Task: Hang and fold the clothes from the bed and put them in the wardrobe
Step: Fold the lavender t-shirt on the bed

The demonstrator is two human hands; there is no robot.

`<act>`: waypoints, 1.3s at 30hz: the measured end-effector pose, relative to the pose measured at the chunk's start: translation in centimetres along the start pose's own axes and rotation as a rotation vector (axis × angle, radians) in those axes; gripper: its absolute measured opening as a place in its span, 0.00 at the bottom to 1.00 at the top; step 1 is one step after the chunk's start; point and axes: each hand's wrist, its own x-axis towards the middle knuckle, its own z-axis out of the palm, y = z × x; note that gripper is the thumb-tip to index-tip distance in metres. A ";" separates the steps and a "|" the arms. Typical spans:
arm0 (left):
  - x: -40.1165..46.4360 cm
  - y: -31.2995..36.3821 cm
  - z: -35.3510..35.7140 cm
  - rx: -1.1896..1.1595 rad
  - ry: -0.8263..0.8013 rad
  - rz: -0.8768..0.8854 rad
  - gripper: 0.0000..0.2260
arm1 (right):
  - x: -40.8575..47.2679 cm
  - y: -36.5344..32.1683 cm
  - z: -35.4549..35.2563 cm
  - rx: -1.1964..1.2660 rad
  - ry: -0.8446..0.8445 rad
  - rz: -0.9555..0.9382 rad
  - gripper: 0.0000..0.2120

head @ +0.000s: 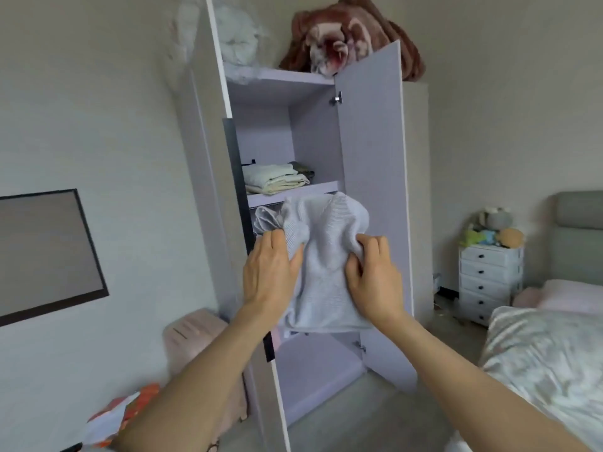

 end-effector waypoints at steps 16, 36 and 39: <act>8.8 -11.1 17.1 -0.041 0.057 0.168 0.12 | 10.7 7.8 16.3 -0.068 0.131 0.129 0.10; 25.8 -17.6 55.5 -0.169 -0.020 -0.189 0.14 | 39.1 34.4 36.5 0.003 0.067 0.110 0.09; 28.2 -19.9 57.7 -0.184 0.026 -0.232 0.18 | 42.1 35.2 39.5 0.050 0.067 0.058 0.09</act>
